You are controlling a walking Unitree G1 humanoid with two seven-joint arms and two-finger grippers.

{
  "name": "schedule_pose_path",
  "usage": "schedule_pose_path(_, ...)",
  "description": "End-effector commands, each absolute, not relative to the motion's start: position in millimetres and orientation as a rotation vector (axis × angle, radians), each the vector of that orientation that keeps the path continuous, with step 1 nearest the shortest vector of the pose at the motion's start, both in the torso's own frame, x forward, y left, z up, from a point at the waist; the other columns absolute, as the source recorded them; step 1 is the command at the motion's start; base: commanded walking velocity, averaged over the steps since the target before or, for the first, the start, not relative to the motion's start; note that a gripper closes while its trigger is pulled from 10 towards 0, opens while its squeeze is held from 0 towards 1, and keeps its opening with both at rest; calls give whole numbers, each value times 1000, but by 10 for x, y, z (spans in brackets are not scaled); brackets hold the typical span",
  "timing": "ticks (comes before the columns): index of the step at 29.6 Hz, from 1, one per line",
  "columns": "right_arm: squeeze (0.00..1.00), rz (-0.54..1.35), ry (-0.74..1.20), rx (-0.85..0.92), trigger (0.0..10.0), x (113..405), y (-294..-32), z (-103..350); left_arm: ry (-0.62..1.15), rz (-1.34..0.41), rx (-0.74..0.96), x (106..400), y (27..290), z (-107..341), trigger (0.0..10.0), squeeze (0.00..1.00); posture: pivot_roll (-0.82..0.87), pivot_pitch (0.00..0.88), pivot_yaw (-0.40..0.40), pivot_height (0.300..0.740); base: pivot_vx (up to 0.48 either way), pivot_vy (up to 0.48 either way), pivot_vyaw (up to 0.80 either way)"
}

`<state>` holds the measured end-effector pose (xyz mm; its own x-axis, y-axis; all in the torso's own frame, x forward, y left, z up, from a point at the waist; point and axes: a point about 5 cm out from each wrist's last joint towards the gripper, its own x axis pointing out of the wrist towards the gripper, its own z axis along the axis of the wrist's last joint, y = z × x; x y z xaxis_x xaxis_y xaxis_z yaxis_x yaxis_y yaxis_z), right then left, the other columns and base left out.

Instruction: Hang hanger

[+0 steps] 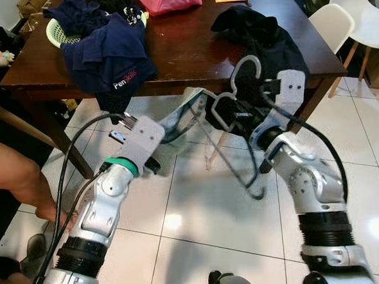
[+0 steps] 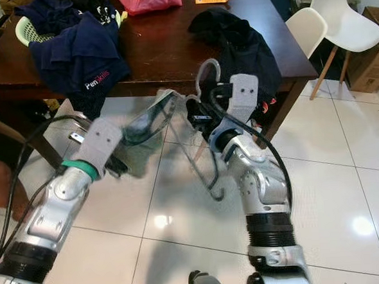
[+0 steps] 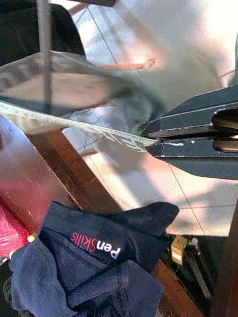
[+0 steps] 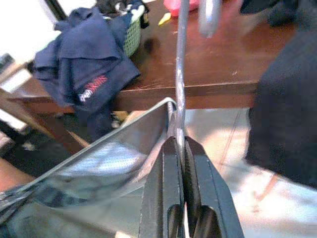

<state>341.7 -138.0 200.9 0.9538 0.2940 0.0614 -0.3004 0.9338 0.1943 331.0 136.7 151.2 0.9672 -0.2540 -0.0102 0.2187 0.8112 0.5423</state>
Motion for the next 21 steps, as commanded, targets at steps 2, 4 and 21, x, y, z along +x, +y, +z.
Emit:
schedule_pose_path(2, 0, 215, -156, -12, 10000, 3434, -1509, 2197, -79, -173, 551, 3265, 1566, 1544, 10000, 0, -8, 93, 34, 740, 0, 0, 0)
schedule_pose_path(4, 0, 215, -156, -12, 10000, 3434, -1509, 2197, -79, -173, 551, 3265, 1566, 1544, 10000, 0, -8, 93, 34, 740, 0, 0, 0)
schedule_pose_path(21, 0, 54, -267, -178, 10000, 3402, -1684, 2480, -148, 281, 475, 3458, 2383, 1939, 10000, 0, -6, 90, 39, 740, 0, 0, 0)
